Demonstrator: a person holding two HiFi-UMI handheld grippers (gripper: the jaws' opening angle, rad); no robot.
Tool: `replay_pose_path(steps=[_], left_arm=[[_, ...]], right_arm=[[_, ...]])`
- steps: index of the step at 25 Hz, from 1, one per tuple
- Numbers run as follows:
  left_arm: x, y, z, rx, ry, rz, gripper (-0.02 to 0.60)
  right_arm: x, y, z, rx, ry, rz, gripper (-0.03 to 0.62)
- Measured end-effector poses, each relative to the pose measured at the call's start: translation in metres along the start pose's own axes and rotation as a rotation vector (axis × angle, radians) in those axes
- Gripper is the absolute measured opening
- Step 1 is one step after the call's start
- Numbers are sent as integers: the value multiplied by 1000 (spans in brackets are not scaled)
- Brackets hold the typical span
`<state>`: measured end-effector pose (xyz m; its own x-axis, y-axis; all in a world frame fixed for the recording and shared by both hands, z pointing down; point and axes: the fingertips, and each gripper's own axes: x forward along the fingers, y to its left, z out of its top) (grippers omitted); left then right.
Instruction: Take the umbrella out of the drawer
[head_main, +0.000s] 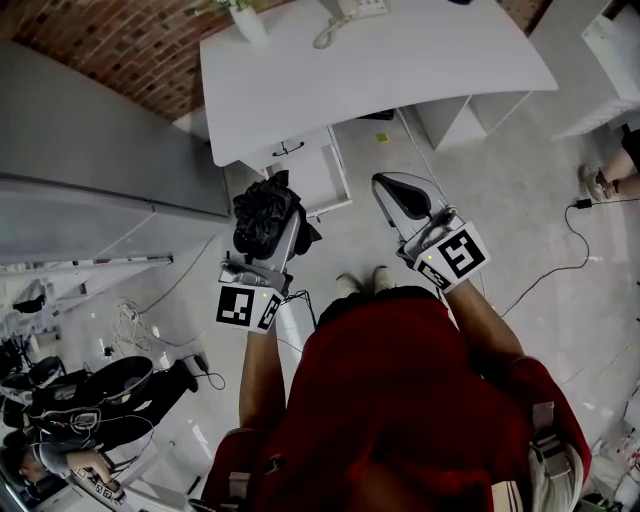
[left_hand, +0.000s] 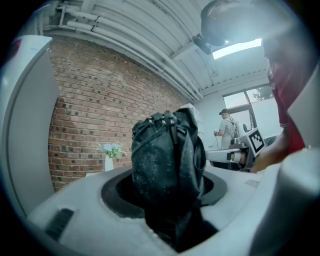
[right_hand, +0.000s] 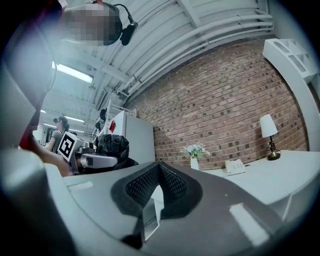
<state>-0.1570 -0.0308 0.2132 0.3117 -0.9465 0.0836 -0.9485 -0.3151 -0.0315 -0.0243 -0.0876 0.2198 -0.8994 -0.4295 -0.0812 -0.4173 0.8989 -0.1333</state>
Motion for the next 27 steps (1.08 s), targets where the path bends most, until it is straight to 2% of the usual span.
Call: replay_pose_path(steps=[9,27], left_arm=[[-8,11,3,-1,-11,9,244],[-1,17,-4,-11,-4,10,244]], right_arm=[[3,13,5,-35,8,3,12],[6,4,3,-49,20,-14,12]])
